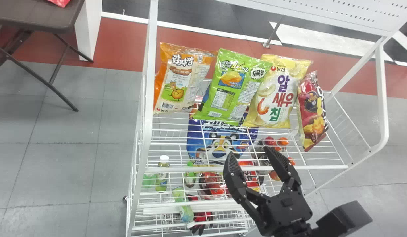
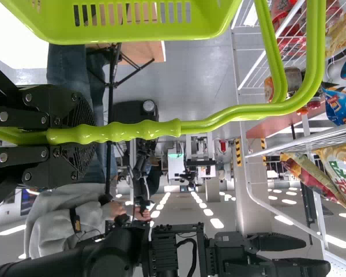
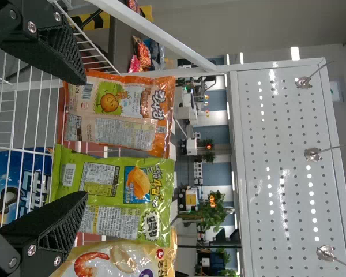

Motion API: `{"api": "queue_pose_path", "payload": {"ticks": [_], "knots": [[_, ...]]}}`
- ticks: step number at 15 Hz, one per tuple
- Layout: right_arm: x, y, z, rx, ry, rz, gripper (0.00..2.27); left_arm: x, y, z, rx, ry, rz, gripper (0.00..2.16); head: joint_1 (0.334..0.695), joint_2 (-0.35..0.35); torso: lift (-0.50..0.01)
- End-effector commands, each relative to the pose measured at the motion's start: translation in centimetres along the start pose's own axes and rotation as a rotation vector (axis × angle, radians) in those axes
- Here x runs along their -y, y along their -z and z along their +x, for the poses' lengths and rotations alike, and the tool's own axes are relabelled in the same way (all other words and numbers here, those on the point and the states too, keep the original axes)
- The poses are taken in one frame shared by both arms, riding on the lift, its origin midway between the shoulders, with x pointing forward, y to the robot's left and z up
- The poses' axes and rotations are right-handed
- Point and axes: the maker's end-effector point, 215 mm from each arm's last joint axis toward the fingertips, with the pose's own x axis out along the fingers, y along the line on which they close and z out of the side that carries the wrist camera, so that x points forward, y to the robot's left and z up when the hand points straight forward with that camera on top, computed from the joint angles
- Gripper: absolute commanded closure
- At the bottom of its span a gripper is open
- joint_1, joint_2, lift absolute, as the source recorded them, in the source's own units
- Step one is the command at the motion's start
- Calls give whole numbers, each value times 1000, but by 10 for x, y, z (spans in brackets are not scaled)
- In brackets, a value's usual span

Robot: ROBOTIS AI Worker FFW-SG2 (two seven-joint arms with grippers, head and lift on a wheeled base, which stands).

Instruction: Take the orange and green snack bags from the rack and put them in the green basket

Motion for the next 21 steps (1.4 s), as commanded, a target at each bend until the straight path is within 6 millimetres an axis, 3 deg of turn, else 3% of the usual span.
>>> {"api": "queue_pose_path", "payload": {"ticks": [1,8,11,21], "knots": [[0,-1,0,3,-1,-2,140,0,-1,0,2,0,5,2148,695,-350,0],[1,-2,2,9,1,-1,144,2,-1,0,4,5,9,2148,695,-350,0],[4,-1,15,25,1,-14,140,2,-1,1,6,6,10,2148,695,-350,0],[-16,36,130,-39,-41,-32,137,-5,3,-2,-18,-8,-1,2148,695,-350,0]]}}
